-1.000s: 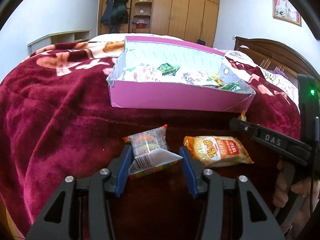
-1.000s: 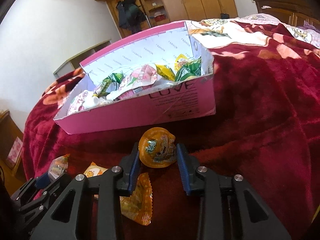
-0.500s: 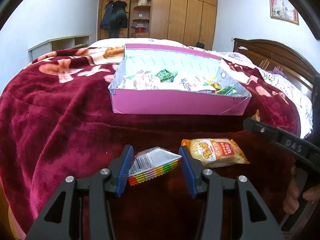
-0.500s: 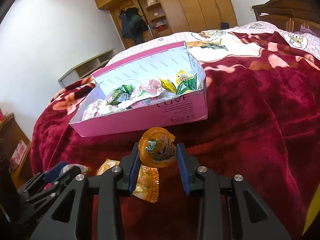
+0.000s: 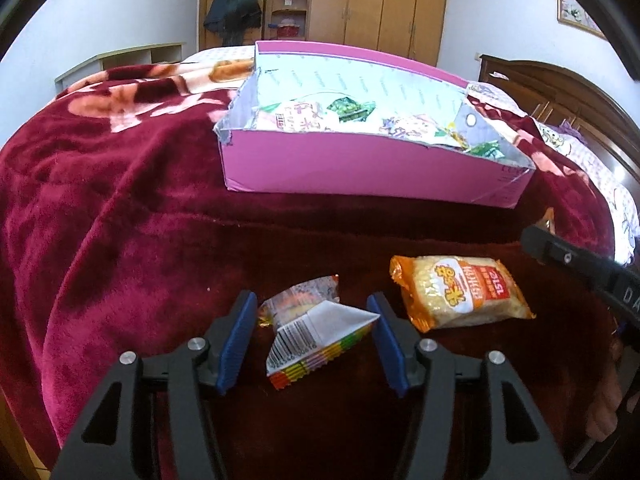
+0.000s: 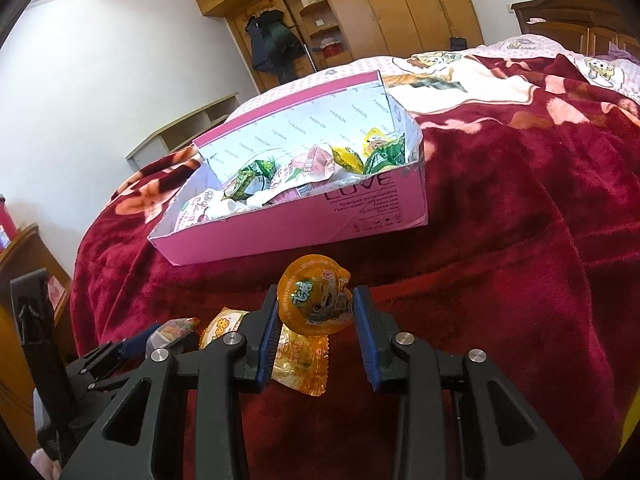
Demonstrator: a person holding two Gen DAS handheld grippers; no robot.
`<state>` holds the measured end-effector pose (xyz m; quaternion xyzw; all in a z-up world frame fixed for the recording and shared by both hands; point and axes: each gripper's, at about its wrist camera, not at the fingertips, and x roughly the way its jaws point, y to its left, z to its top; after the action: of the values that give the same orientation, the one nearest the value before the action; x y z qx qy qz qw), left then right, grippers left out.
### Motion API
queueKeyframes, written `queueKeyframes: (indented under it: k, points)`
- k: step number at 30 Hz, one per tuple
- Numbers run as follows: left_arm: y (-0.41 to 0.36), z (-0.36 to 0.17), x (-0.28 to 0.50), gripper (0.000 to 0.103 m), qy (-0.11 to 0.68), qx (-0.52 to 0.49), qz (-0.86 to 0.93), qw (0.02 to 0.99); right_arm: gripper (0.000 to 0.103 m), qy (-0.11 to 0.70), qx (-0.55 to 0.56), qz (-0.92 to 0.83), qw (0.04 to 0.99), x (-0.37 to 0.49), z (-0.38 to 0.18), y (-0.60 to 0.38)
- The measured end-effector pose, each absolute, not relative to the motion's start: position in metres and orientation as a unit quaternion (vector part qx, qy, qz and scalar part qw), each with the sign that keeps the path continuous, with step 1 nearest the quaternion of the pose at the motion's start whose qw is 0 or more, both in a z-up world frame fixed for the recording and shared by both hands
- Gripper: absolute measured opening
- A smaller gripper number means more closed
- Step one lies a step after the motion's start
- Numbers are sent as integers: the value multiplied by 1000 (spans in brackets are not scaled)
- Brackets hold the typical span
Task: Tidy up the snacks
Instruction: 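Lift the candy packet and jelly cup and carry them over the pink box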
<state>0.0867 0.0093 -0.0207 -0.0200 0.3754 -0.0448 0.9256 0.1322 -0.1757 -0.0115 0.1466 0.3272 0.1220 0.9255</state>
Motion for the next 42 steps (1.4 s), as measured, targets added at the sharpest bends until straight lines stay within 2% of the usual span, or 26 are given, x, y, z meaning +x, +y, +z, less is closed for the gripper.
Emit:
queueKeyframes:
  k: [2, 3, 21, 42]
  points:
    - [9, -21, 87, 45, 374, -18, -42, 926, 36, 329, 149, 122, 925, 133, -13, -177]
    - [10, -21, 87, 43, 374, -17, -41, 926, 36, 330, 151, 122, 924, 132, -14, -178]
    - [13, 15, 80, 42, 331, -31, -61, 941, 36, 317, 152, 135, 926, 126, 3, -176]
    - [-7, 65, 133, 42, 271, -6, -85, 959, 36, 309, 133, 152, 929, 154, 39, -180]
